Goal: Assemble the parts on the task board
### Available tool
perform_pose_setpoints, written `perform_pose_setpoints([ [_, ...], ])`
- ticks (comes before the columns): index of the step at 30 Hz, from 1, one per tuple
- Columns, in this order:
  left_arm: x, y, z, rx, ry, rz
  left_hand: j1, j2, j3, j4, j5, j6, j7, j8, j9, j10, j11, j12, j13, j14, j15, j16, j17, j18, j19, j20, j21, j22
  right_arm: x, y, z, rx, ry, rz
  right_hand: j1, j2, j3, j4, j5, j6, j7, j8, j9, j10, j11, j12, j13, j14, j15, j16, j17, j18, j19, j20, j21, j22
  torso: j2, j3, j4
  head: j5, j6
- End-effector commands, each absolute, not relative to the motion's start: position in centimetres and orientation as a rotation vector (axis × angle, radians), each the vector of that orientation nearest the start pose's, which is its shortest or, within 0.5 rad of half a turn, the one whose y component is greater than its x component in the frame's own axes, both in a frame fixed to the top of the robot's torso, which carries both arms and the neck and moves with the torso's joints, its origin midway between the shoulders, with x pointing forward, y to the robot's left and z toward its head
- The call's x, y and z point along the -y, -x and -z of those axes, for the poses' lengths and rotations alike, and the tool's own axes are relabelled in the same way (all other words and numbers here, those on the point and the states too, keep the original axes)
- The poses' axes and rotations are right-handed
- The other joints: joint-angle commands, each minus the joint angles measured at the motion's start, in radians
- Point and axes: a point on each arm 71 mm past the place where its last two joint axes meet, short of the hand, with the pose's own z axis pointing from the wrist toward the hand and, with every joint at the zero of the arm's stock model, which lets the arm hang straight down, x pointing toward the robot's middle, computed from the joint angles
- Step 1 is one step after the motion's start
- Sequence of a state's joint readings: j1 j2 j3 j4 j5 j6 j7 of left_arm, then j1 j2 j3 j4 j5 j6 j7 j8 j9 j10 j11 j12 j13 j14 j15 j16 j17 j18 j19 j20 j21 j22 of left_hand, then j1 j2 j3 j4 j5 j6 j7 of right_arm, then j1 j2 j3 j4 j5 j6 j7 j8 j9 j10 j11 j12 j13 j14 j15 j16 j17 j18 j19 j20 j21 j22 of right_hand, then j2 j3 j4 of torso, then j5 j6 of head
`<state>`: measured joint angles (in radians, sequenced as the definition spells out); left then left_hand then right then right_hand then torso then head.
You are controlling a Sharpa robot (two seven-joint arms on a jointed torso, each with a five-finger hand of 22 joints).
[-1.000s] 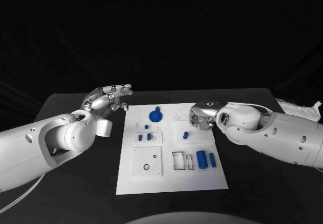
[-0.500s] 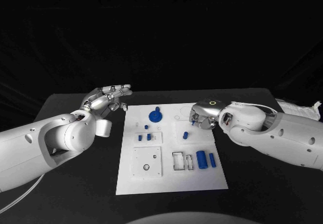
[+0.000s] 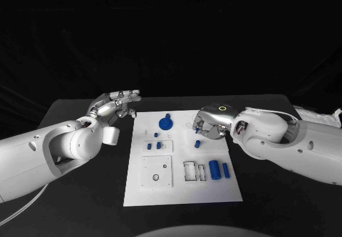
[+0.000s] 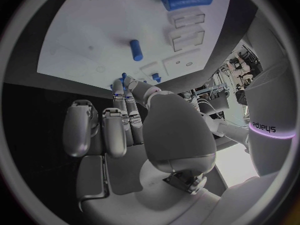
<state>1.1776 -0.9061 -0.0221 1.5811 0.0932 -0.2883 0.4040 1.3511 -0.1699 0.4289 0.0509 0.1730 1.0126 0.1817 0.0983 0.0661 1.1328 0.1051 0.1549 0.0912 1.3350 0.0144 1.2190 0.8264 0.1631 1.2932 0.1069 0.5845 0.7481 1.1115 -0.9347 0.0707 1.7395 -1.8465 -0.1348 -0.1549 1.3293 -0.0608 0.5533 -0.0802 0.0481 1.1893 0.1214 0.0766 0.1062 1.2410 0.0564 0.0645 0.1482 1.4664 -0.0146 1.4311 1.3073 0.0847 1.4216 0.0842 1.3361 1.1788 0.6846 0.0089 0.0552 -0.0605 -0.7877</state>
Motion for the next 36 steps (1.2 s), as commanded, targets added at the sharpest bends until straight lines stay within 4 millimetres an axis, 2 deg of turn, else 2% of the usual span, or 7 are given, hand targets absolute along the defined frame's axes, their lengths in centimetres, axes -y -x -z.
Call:
perform_pose_setpoints([
  [1,-22.2,-47.7,17.9,-1.381,1.234,1.613,0.002,0.005,-0.003,-0.001,0.001,-0.007,0.001,-0.006,-0.001,-0.005,0.001,0.004,0.001,-0.004,0.001,-0.003,-0.002,0.018,0.002,0.003,-0.004,-0.001,16.3,-43.0,16.5,-1.600,0.556,-0.569,-0.002,-0.011,0.003,0.000,0.004,0.006,0.000,0.005,0.002,0.008,0.001,0.002,0.000,0.071,-0.008,0.004,0.089,-0.002,0.007,-0.002,0.005,0.001,0.000,-0.0011,0.0018,0.017,-0.002],
  [3,-22.2,-47.7,17.9,-1.382,1.234,1.614,0.002,0.005,-0.003,-0.001,0.001,-0.007,0.001,-0.006,-0.001,-0.005,0.001,0.004,0.001,-0.004,0.001,-0.003,-0.002,0.018,0.002,0.003,-0.004,-0.001,15.7,-42.8,16.4,-1.594,0.566,-0.587,-0.002,-0.011,0.003,-0.001,0.004,0.006,0.000,0.005,0.002,0.008,0.001,0.002,-0.001,0.071,-0.008,0.004,0.089,-0.003,0.008,-0.002,0.005,0.001,0.000,-0.0010,0.0019,0.023,-0.003],
  [6,-22.1,-47.7,17.9,-1.383,1.233,1.616,0.002,0.005,-0.003,-0.001,0.001,-0.008,0.001,-0.006,-0.001,-0.008,0.002,0.005,0.000,-0.005,0.002,-0.003,-0.002,0.018,0.003,0.004,-0.005,-0.002,14.2,-42.3,16.2,-1.588,0.587,-0.628,-0.002,-0.011,0.003,-0.001,0.004,0.006,0.000,0.005,0.002,0.009,0.001,0.002,-0.001,0.071,-0.008,0.004,0.089,-0.002,0.007,-0.002,0.005,0.001,-0.001,-0.0014,0.0025,0.042,-0.006],
  [10,-21.9,-47.8,17.9,-1.387,1.232,1.621,0.002,0.005,-0.003,-0.001,0.001,-0.008,0.001,-0.006,-0.001,-0.008,0.002,0.005,0.000,-0.005,0.002,-0.003,-0.002,0.018,0.003,0.004,-0.005,-0.002,12.1,-41.8,17.0,-1.602,0.616,-0.683,-0.002,-0.012,0.003,-0.001,0.004,0.006,0.000,0.005,0.002,0.009,0.001,0.002,-0.001,0.071,-0.008,0.004,0.089,-0.002,0.007,-0.002,0.005,0.000,0.000,-0.0032,0.0013,0.076,-0.009],
  [20,-21.4,-47.8,18.0,-1.393,1.229,1.633,0.002,0.005,-0.003,-0.001,0.001,-0.008,0.001,-0.006,-0.001,-0.008,0.002,0.005,0.000,-0.005,0.002,-0.003,-0.002,0.018,0.003,0.004,-0.005,-0.002,8.7,-40.4,21.0,-1.678,0.645,-0.787,0.000,-0.012,0.005,-0.002,0.007,0.005,0.002,0.004,0.003,0.008,0.002,0.000,-0.002,0.071,-0.008,0.004,0.088,-0.001,0.006,-0.003,0.003,-0.003,0.001,-0.0024,0.0033,0.137,-0.041],
  [27,-21.2,-47.7,17.9,-1.396,1.227,1.639,0.002,0.006,-0.004,-0.001,0.001,-0.008,0.002,-0.006,-0.001,-0.009,0.002,0.006,0.000,-0.005,0.002,-0.003,-0.002,0.018,0.003,0.004,-0.005,-0.002,7.8,-39.7,22.8,-1.719,0.654,-0.819,0.000,-0.012,0.005,-0.003,0.007,0.004,0.002,0.003,0.003,0.007,0.002,0.000,-0.003,0.071,-0.008,0.003,0.087,-0.001,0.006,-0.003,0.002,-0.004,0.001,-0.0026,0.0008,0.153,-0.052],
  [36,-21.1,-47.7,17.9,-1.396,1.227,1.641,0.002,0.006,-0.004,-0.001,0.001,-0.008,0.002,-0.006,-0.001,-0.009,0.002,0.006,0.000,-0.005,0.002,-0.003,-0.002,0.018,0.003,0.004,-0.005,-0.002,7.6,-39.5,23.5,-1.741,0.661,-0.828,0.000,-0.012,0.005,-0.003,0.008,0.004,0.003,0.002,0.003,0.007,0.002,0.000,-0.004,0.071,-0.008,0.003,0.087,-0.001,0.005,-0.003,0.002,-0.005,0.000,-0.0008,0.0001,0.160,-0.058],
])
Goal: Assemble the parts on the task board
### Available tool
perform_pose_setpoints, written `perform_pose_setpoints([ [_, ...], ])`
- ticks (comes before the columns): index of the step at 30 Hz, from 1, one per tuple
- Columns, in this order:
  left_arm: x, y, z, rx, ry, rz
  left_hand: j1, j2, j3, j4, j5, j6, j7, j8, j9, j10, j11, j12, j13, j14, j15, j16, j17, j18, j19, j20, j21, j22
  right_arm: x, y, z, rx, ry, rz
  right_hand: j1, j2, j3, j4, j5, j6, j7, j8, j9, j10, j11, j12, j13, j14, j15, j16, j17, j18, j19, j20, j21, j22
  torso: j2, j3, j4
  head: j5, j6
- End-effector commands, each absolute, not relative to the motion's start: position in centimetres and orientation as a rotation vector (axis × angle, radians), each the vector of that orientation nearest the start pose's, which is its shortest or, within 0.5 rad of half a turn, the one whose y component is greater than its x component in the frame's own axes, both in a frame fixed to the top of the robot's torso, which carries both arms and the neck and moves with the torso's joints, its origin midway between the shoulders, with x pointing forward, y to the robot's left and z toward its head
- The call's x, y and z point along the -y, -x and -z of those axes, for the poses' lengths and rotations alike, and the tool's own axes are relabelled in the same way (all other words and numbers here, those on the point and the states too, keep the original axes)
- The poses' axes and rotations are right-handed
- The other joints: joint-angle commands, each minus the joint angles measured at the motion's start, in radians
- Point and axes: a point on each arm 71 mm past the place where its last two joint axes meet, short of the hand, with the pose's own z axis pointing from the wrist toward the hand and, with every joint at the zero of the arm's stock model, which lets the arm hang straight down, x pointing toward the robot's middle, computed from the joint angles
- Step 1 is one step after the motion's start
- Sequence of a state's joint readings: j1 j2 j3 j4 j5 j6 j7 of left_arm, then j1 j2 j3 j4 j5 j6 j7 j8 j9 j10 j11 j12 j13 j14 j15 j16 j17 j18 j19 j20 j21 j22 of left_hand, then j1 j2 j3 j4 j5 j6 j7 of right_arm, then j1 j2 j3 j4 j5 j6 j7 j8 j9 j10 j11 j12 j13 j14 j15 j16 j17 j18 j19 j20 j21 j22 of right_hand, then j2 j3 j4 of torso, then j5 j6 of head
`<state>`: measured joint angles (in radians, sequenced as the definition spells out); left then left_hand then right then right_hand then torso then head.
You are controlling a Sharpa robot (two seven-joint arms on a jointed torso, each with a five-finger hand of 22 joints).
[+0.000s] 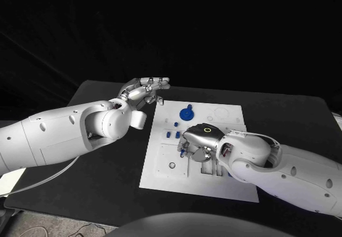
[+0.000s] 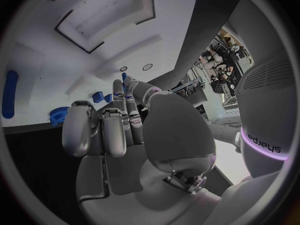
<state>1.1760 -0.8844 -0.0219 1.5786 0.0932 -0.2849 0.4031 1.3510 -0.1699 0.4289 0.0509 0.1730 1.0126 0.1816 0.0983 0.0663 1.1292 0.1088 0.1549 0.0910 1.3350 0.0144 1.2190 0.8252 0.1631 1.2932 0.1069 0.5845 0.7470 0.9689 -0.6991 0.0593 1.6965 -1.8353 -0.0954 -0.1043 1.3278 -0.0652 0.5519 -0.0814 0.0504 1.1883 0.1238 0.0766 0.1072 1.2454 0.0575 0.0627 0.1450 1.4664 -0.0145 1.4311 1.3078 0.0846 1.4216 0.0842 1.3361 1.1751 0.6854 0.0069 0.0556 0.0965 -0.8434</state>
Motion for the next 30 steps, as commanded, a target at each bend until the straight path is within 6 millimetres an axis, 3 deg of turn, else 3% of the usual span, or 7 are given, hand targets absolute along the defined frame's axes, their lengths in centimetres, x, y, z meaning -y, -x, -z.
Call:
perform_pose_setpoints([
  [1,-21.14,-47.74,17.92,-1.397,1.227,1.641,0.002,0.006,-0.004,-0.001,0.001,-0.008,0.002,-0.006,-0.001,-0.005,-0.001,0.006,0.001,-0.005,0.002,-0.003,0.000,0.018,0.003,0.004,-0.005,-0.001,7.56,-39.47,23.56,-1.743,0.662,-0.827,0.002,-0.008,0.007,-0.002,0.006,0.005,0.000,0.002,0.002,0.002,0.001,0.001,0.000,0.071,-0.008,0.003,0.086,-0.001,0.006,-0.003,0.002,-0.001,0.000,0.0013,-0.0004,0.003,-0.003],
  [30,-21.12,-47.70,17.91,-1.400,1.226,1.643,0.002,0.006,-0.004,-0.001,0.001,-0.008,0.002,-0.006,-0.001,-0.005,-0.001,0.006,0.001,-0.005,0.002,-0.003,0.000,0.018,0.003,0.004,-0.005,-0.001,7.33,-39.41,24.56,-1.788,0.688,-0.803,0.002,-0.007,0.007,-0.002,0.006,0.004,0.001,0.002,0.002,0.002,0.002,0.001,-0.001,0.071,-0.007,0.003,0.086,-0.001,0.005,-0.003,0.001,-0.002,0.000,0.0000,0.0010,0.006,-0.018],
])
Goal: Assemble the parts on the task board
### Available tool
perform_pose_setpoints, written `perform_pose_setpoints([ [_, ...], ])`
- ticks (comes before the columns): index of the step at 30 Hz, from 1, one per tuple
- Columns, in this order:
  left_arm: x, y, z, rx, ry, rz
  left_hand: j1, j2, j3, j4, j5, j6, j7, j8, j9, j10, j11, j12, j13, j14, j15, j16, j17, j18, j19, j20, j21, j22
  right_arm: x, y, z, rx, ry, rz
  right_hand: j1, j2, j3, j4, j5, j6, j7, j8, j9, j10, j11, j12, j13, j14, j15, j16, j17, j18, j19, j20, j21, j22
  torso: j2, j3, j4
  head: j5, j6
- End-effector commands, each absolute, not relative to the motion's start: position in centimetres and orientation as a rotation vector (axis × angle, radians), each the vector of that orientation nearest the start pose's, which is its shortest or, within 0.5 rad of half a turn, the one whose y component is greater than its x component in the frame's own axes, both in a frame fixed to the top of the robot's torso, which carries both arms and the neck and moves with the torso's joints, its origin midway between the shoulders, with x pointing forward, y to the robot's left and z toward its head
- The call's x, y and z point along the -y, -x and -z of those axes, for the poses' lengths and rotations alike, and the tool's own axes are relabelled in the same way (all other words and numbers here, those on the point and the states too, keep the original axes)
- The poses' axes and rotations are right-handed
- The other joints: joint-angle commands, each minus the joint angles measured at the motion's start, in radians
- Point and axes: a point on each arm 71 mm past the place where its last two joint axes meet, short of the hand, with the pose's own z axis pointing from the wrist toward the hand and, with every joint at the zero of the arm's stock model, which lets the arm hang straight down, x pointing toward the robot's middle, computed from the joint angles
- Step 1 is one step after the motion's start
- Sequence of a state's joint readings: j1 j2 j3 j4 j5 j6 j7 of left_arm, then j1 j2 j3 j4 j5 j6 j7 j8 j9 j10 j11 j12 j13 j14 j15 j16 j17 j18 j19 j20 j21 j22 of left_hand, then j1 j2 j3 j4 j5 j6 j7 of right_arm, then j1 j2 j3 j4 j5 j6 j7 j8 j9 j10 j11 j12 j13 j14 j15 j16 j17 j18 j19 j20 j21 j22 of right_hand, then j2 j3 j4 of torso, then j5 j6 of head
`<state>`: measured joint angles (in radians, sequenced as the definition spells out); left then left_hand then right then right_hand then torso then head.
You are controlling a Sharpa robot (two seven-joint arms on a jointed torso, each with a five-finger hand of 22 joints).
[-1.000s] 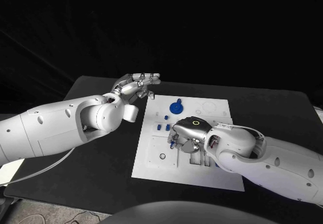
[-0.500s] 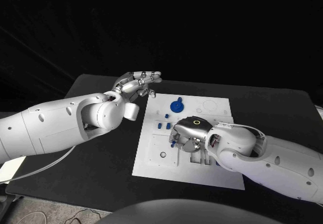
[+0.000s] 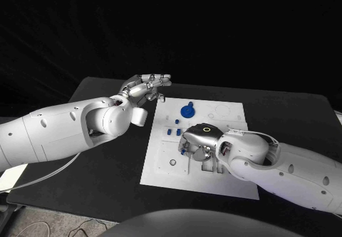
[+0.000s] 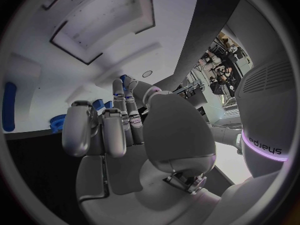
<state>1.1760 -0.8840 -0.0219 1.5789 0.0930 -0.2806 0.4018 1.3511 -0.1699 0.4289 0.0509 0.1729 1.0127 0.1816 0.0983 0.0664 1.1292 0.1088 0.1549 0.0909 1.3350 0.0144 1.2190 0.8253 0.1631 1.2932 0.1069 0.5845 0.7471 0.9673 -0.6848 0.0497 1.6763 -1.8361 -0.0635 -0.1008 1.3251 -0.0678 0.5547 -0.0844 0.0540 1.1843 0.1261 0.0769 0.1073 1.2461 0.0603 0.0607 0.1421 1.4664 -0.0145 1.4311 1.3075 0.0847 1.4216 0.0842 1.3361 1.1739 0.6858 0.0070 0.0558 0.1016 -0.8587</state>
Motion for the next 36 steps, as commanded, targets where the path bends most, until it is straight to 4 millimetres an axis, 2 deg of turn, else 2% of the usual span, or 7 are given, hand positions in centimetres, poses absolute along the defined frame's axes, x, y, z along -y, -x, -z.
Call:
perform_pose_setpoints([
  [1,-21.1,-47.7,17.9,-1.401,1.226,1.643,0.002,0.006,-0.004,-0.001,0.001,-0.008,0.002,-0.006,-0.001,-0.005,-0.001,0.006,0.001,-0.005,0.002,-0.003,-0.001,0.018,0.003,0.004,-0.005,-0.001,7.3,-39.4,24.6,-1.790,0.689,-0.802,0.004,-0.004,0.005,0.001,0.002,0.008,-0.001,0.001,0.002,0.001,-0.001,0.003,0.002,0.071,-0.007,0.003,0.087,-0.001,0.005,-0.003,0.001,-0.001,0.000,-0.0001,0.0008,0.001,-0.003],
  [6,-21.1,-47.7,17.9,-1.401,1.226,1.643,0.002,0.006,-0.004,-0.001,0.001,-0.008,0.002,-0.006,-0.001,-0.005,-0.001,0.006,0.001,-0.005,0.002,-0.003,-0.001,0.018,0.003,0.004,-0.005,-0.001,7.3,-39.4,24.8,-1.801,0.694,-0.784,-0.003,-0.012,-0.003,0.002,0.002,0.006,0.000,-0.001,0.003,-0.002,0.001,0.002,-0.002,0.070,-0.006,0.002,0.085,0.000,0.004,-0.003,-0.001,-0.004,-0.001,-0.0008,0.0000,0.001,-0.004],
  [10,-21.1,-47.7,17.9,-1.402,1.226,1.643,0.002,0.006,-0.004,-0.001,0.001,-0.008,0.002,-0.006,-0.001,-0.005,-0.001,0.006,0.001,-0.005,0.002,-0.003,-0.001,0.018,0.003,0.004,-0.005,-0.001,7.5,-39.7,24.9,-1.786,0.672,-0.772,-0.031,-0.041,-0.025,0.013,0.020,-0.034,0.014,-0.016,-0.006,-0.045,0.014,-0.001,-0.017,0.065,0.006,-0.011,0.067,0.005,-0.010,0.004,-0.022,-0.036,-0.001,-0.0006,-0.0006,0.000,-0.004],
  [16,-21.1,-47.7,17.9,-1.404,1.227,1.643,0.002,0.006,-0.004,-0.001,0.001,-0.008,0.002,-0.006,-0.001,-0.005,-0.001,0.006,0.001,-0.005,0.002,-0.003,-0.001,0.018,0.003,0.004,-0.005,-0.001,7.7,-40.0,24.7,-1.745,0.637,-0.775,-0.051,-0.082,-0.077,0.029,0.015,-0.131,0.031,-0.015,-0.030,-0.198,0.044,0.006,-0.058,0.032,0.029,-0.099,-0.041,0.040,-0.087,0.024,-0.144,-0.210,-0.001,0.0004,-0.0004,-0.001,-0.002],
  [24,-21.1,-47.7,17.9,-1.407,1.228,1.643,0.004,0.007,-0.005,-0.003,0.001,-0.009,0.003,-0.006,0.000,-0.009,0.000,0.009,0.001,-0.006,0.003,-0.003,-0.004,0.018,0.003,0.005,-0.007,-0.003,7.8,-40.0,24.3,-1.690,0.612,-0.803,-0.033,-0.079,-0.122,0.036,0.025,-0.146,0.028,-0.012,-0.034,-0.235,0.044,0.032,-0.068,0.025,0.029,-0.122,-0.072,0.045,-0.095,0.028,-0.177,-0.247,0.000,0.0016,0.0005,-0.004,0.001],
  [28,-21.1,-47.7,18.0,-1.408,1.229,1.641,0.004,0.007,-0.005,-0.003,0.001,-0.009,0.003,-0.006,0.000,-0.009,0.000,0.009,0.001,-0.006,0.003,-0.003,-0.004,0.018,0.003,0.005,-0.007,-0.003,8.3,-39.7,23.9,-1.666,0.597,-0.815,-0.025,-0.070,-0.133,0.041,0.055,-0.131,0.027,-0.009,-0.032,-0.212,0.039,0.068,-0.067,0.043,0.024,-0.090,-0.039,0.034,-0.060,0.026,-0.140,-0.193,-0.001,0.0010,-0.0002,-0.007,0.003],
  [36,-21.3,-47.7,18.0,-1.409,1.230,1.637,0.004,0.007,-0.005,-0.003,0.001,-0.009,0.003,-0.006,0.000,-0.009,0.000,0.009,0.001,-0.006,0.003,-0.003,-0.004,0.018,0.003,0.005,-0.007,-0.003,12.0,-40.0,22.1,-1.694,0.513,-0.774,-0.044,-0.079,-0.154,0.059,0.065,-0.111,0.025,-0.008,-0.029,-0.175,0.032,0.100,-0.069,0.051,0.020,-0.072,-0.024,0.024,-0.028,0.023,-0.104,-0.145,-0.001,0.0002,-0.0029,-0.025,0.017],
])
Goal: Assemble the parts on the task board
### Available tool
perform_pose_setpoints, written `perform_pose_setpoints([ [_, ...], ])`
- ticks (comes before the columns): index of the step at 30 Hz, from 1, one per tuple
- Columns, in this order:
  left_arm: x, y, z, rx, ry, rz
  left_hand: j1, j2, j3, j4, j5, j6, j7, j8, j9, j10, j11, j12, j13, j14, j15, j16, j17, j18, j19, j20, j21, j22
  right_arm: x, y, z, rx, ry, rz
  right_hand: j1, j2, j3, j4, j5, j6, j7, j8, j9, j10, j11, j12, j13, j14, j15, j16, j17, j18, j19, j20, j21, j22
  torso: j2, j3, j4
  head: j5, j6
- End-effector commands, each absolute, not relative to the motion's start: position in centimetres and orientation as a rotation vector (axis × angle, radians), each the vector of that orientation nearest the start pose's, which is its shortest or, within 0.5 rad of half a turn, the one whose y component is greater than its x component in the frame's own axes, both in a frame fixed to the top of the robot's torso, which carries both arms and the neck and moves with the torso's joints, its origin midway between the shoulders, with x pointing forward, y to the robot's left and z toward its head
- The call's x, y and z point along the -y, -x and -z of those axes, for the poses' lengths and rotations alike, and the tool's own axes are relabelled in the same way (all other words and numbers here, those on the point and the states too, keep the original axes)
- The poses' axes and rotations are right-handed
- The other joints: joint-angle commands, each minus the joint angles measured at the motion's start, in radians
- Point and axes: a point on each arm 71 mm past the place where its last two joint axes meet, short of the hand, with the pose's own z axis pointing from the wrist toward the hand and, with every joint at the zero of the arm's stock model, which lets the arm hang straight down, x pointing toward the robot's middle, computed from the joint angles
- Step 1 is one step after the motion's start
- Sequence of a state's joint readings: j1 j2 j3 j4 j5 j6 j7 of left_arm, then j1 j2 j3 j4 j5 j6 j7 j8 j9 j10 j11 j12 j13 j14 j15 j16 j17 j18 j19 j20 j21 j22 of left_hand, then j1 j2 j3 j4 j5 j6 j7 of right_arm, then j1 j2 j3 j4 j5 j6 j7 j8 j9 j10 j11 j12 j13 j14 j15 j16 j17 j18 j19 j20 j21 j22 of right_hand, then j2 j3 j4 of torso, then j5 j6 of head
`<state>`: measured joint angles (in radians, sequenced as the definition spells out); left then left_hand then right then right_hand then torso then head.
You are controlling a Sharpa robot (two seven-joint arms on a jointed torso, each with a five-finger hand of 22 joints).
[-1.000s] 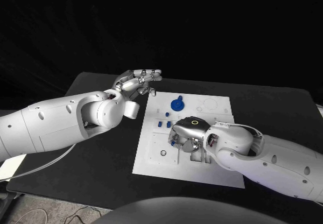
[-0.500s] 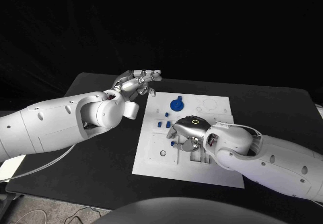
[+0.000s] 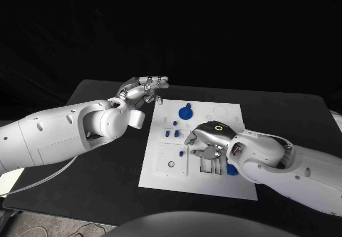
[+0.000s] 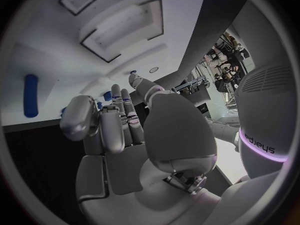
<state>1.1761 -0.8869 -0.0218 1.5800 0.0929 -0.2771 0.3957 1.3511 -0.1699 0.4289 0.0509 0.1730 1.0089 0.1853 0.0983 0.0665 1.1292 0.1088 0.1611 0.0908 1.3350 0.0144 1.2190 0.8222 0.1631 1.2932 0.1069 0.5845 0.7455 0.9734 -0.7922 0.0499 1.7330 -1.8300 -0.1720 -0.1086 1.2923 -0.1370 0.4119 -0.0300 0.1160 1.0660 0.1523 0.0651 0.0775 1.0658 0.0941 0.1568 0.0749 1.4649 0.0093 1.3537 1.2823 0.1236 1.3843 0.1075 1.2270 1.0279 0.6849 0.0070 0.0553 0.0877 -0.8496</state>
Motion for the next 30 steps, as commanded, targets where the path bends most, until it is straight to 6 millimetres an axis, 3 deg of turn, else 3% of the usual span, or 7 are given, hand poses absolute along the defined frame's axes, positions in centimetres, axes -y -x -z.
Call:
perform_pose_setpoints([
  [1,-21.4,-47.7,18.0,-1.409,1.230,1.637,0.004,0.007,-0.005,-0.003,0.001,-0.005,-0.001,-0.006,0.000,-0.009,0.000,0.003,0.001,-0.006,0.003,-0.003,-0.001,0.018,0.003,0.005,-0.007,-0.001,12.6,-40.2,21.6,-1.701,0.501,-0.757,-0.016,-0.014,-0.019,0.007,0.003,0.005,-0.002,0.002,0.000,0.003,-0.001,0.004,-0.003,0.053,-0.005,0.005,0.001,-0.015,0.009,-0.001,0.004,0.001,0.000,0.0001,-0.0033,-0.013,0.010],
  [5,-21.4,-47.7,18.0,-1.408,1.231,1.635,0.004,0.007,-0.005,-0.003,0.001,-0.005,-0.001,-0.006,0.000,-0.009,0.000,0.003,0.001,-0.006,0.003,-0.003,-0.001,0.018,0.003,0.005,-0.007,-0.001,15.0,-41.1,19.9,-1.712,0.481,-0.657,-0.027,-0.036,-0.102,0.029,0.004,-0.021,-0.011,-0.002,-0.006,-0.044,-0.002,-0.008,-0.012,0.051,-0.006,0.002,-0.008,-0.013,0.007,-0.002,-0.007,-0.015,-0.001,-0.0007,-0.0063,-0.027,0.021],
  [7,-21.4,-47.7,18.0,-1.409,1.230,1.636,0.004,0.007,-0.005,-0.003,0.001,-0.005,-0.001,-0.006,0.000,-0.009,0.000,0.003,0.001,-0.006,0.003,-0.003,0.000,0.018,0.003,0.005,-0.007,-0.001,16.0,-41.6,19.2,-1.711,0.479,-0.605,-0.012,-0.036,-0.170,0.045,0.006,-0.038,-0.022,-0.003,-0.008,-0.078,0.006,-0.019,-0.012,0.051,0.000,0.002,-0.011,-0.013,0.007,0.002,-0.010,-0.018,-0.001,-0.0011,-0.0080,-0.035,0.027],
  [9,-21.4,-47.7,18.0,-1.410,1.230,1.637,0.004,0.007,-0.005,-0.003,0.001,-0.005,-0.001,-0.005,0.000,-0.010,0.000,0.004,0.001,-0.006,0.003,-0.003,0.000,0.018,0.003,0.005,-0.007,-0.001,17.2,-42.0,18.5,-1.712,0.479,-0.541,0.050,-0.018,-0.291,0.093,0.001,-0.062,-0.035,-0.001,-0.010,-0.107,0.017,-0.025,-0.011,0.050,0.009,0.003,-0.015,-0.013,0.009,0.013,-0.014,-0.022,-0.001,-0.0005,-0.0075,-0.042,0.032],
  [11,-21.4,-47.7,18.0,-1.410,1.230,1.638,0.004,0.007,-0.005,-0.003,0.001,-0.005,-0.001,-0.005,0.000,-0.010,0.000,0.004,0.001,-0.006,0.003,-0.003,0.000,0.018,0.003,0.005,-0.007,-0.001,17.8,-42.3,18.3,-1.716,0.481,-0.510,0.077,-0.021,-0.320,0.119,-0.003,-0.070,-0.038,-0.003,-0.011,-0.113,0.018,-0.025,-0.011,0.050,0.012,0.005,-0.016,-0.012,0.009,0.014,-0.016,-0.025,-0.001,-0.0001,-0.0078,-0.043,0.035],
  [21,-21.4,-47.7,18.0,-1.413,1.225,1.638,0.004,0.007,-0.005,-0.003,0.001,-0.005,-0.001,-0.005,0.000,-0.010,0.000,0.004,0.001,-0.006,0.003,-0.003,0.000,0.018,0.003,0.005,-0.007,-0.001,19.1,-42.6,18.6,-1.751,0.520,-0.431,0.143,-0.037,-0.379,0.199,-0.003,-0.077,-0.054,-0.002,-0.010,-0.110,0.011,-0.025,-0.011,0.051,0.008,0.012,-0.016,-0.010,0.011,0.012,-0.025,-0.036,-0.001,-0.0001,-0.0076,-0.044,0.037],
  [30,-21.3,-47.7,18.0,-1.414,1.221,1.639,0.004,0.007,-0.005,-0.003,0.001,-0.005,-0.001,-0.005,0.000,-0.010,0.000,0.004,0.001,-0.006,0.003,-0.003,0.000,0.018,0.003,0.005,-0.007,-0.001,18.4,-42.6,19.5,-1.767,0.546,-0.462,0.204,0.033,-0.320,0.186,-0.037,-0.061,-0.045,-0.002,-0.010,-0.060,-0.011,-0.010,-0.010,0.053,-0.014,0.017,-0.017,-0.010,0.016,-0.005,-0.025,-0.035,0.000,-0.0006,-0.0058,-0.044,0.036],
])
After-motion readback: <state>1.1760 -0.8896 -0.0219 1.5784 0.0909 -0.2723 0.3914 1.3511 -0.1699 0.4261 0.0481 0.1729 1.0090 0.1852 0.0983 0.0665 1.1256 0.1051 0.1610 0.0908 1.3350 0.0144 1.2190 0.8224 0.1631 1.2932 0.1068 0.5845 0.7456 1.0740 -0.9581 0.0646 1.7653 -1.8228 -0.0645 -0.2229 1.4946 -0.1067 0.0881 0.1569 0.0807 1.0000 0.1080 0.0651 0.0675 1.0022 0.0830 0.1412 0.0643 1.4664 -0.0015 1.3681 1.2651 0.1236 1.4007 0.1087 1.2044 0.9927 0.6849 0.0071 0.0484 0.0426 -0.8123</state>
